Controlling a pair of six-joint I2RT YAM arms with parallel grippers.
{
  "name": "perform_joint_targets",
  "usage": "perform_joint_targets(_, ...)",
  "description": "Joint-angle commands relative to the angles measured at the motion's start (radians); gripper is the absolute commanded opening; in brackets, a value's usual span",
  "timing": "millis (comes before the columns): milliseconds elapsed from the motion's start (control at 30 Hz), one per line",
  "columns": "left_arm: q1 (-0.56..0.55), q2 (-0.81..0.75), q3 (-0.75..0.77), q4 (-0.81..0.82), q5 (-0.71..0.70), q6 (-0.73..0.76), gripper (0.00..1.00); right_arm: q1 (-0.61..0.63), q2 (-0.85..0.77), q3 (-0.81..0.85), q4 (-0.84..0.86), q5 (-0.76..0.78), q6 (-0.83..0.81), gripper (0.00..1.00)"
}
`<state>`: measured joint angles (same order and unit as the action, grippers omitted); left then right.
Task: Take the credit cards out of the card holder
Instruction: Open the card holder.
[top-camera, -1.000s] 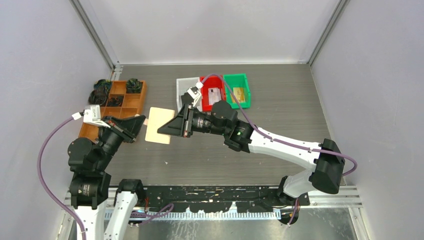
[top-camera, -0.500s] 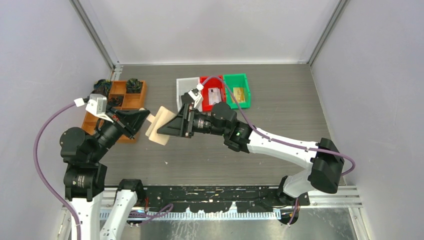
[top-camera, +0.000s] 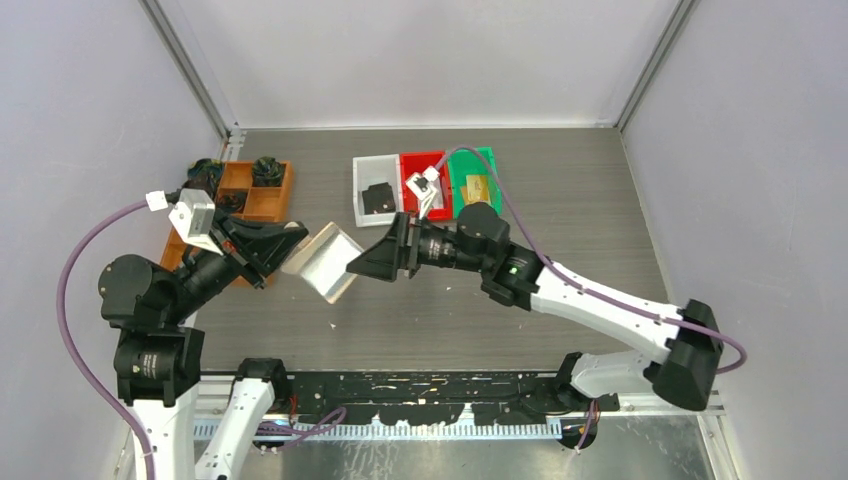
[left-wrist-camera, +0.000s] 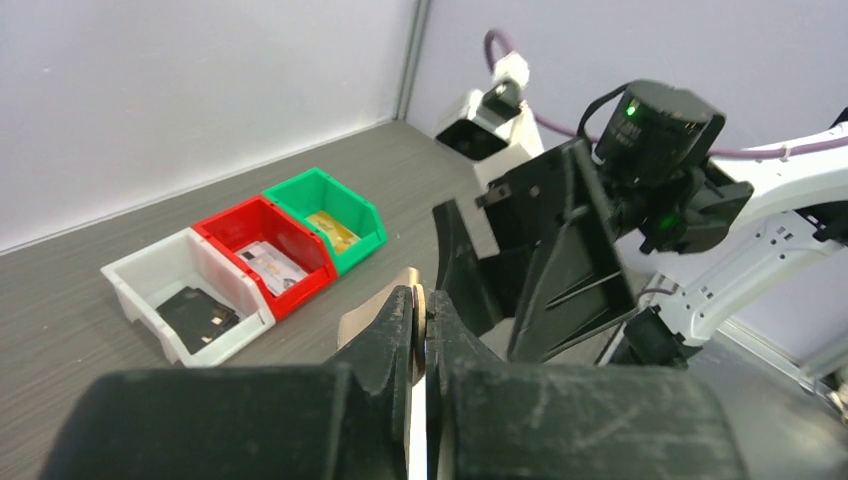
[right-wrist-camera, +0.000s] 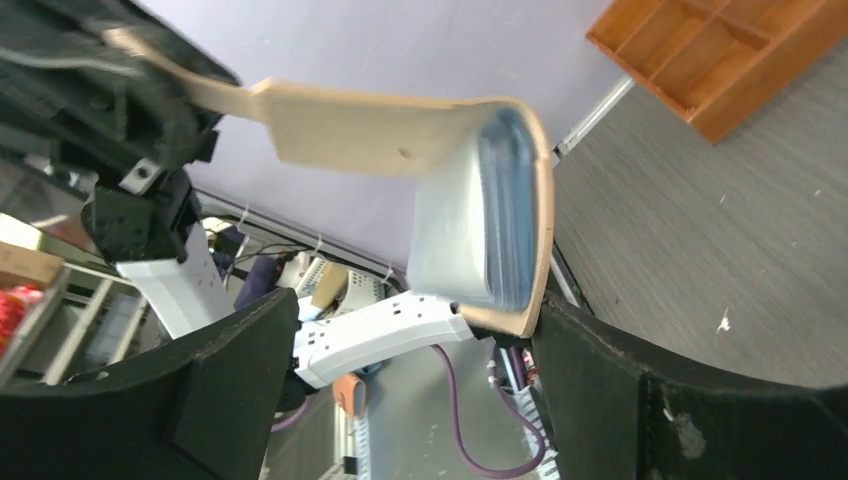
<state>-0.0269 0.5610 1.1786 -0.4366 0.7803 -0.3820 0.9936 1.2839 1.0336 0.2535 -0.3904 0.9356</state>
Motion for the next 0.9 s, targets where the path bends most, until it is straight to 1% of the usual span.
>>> perform_joint_targets(0, -0.002, 0.012, 0.05, 0.055, 0.083, -0.015, 0.0, 0.003, -0.125, 0.014, -0.053, 0.03, -0.214, 0.91)
perform_joint_targets(100, -0.001, 0.021, 0.068, 0.055, 0.111, -0.046, 0.0, 0.003, -0.177, -0.026, -0.069, 0.067, -0.34, 0.91)
perform_joint_targets(200, -0.002, 0.034, 0.089, 0.056, 0.142, -0.079, 0.0, 0.007, -0.203, -0.064, -0.051, 0.064, -0.465, 0.93)
perform_joint_targets(367, -0.002, 0.052, 0.117, 0.06, 0.189, -0.134, 0.0, 0.014, -0.182, -0.029, -0.115, 0.045, -0.658, 0.97)
perform_joint_targets(467, -0.002, 0.054, 0.126, 0.063, 0.21, -0.147, 0.0, 0.016, -0.16, 0.008, -0.156, 0.057, -0.73, 0.99)
perform_joint_targets(567, -0.002, 0.054, 0.128, 0.061, 0.227, -0.149, 0.0, 0.016, -0.153, 0.025, -0.134, 0.04, -0.753, 0.99)
perform_joint_targets(767, -0.002, 0.055, 0.127, 0.046, 0.237, -0.147, 0.0, 0.044, -0.135, 0.02, 0.043, -0.088, -0.67, 1.0)
perform_joint_targets(867, -0.002, 0.056, 0.128, 0.046, 0.237, -0.155, 0.0, 0.061, -0.129, 0.024, 0.112, -0.127, -0.643, 0.99)
